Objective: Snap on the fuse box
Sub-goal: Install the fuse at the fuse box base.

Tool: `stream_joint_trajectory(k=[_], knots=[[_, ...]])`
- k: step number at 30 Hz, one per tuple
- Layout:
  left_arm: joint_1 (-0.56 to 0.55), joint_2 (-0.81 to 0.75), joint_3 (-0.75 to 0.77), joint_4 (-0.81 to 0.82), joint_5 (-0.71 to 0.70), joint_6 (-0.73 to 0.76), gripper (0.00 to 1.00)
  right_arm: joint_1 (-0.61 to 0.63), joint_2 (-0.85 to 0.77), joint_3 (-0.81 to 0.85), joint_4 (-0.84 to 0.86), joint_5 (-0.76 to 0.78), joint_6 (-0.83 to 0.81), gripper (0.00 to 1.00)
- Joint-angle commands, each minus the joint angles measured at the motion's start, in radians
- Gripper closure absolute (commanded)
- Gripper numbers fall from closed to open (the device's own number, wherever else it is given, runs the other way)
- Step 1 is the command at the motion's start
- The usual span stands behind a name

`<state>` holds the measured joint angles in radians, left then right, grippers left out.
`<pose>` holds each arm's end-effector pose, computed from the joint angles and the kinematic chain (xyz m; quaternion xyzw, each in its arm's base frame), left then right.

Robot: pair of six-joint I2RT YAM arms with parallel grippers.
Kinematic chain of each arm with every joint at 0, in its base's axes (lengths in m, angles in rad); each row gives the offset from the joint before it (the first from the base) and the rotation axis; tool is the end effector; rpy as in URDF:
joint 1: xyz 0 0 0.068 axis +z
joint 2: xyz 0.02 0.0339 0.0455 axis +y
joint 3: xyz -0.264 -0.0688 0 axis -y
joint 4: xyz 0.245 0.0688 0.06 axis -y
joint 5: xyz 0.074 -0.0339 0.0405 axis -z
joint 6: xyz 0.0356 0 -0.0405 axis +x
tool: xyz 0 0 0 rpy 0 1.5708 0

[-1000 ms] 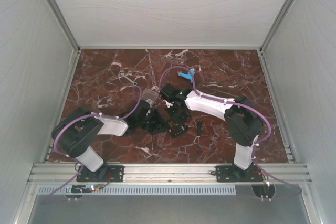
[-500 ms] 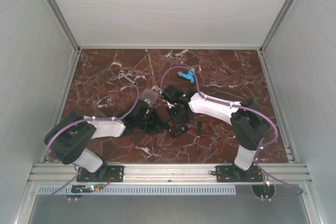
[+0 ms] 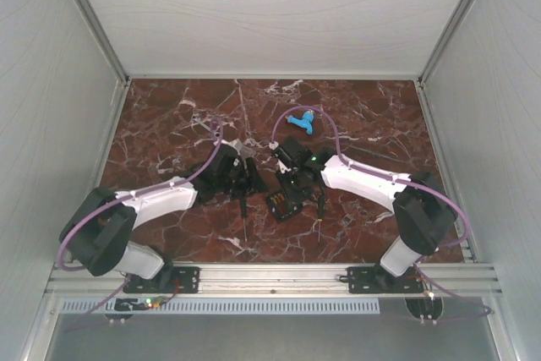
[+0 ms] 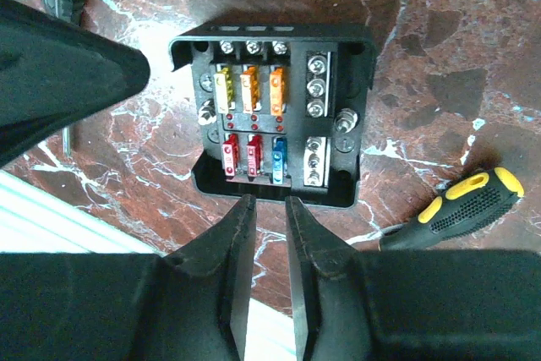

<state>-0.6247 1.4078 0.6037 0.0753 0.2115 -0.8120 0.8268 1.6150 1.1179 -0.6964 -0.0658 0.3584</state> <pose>0.2159 -0.1649 0.1667 -0.0419 0.9076 -0.3400 0.2426 0.2123 0.2341 0.2113 -0.2338 0.9535 0.1315 0.1374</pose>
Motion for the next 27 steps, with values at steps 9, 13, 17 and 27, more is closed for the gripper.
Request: stream_joint_trajectory(k=[9,13,17,27], knots=[[0.046,0.158,0.166,-0.027,0.05,0.166,0.36,-0.039,0.013,0.001,0.051,-0.039,-0.006,0.9],[0.05,0.177,0.17,-0.033,0.076,0.162,0.38,-0.042,0.039,0.012,0.024,-0.054,-0.025,0.92],[0.049,0.192,0.162,-0.017,0.106,0.149,0.42,-0.043,0.047,0.015,0.018,-0.076,-0.029,0.94],[0.049,0.225,0.166,-0.001,0.135,0.132,0.5,-0.042,0.085,0.039,-0.024,-0.044,-0.04,0.96]])
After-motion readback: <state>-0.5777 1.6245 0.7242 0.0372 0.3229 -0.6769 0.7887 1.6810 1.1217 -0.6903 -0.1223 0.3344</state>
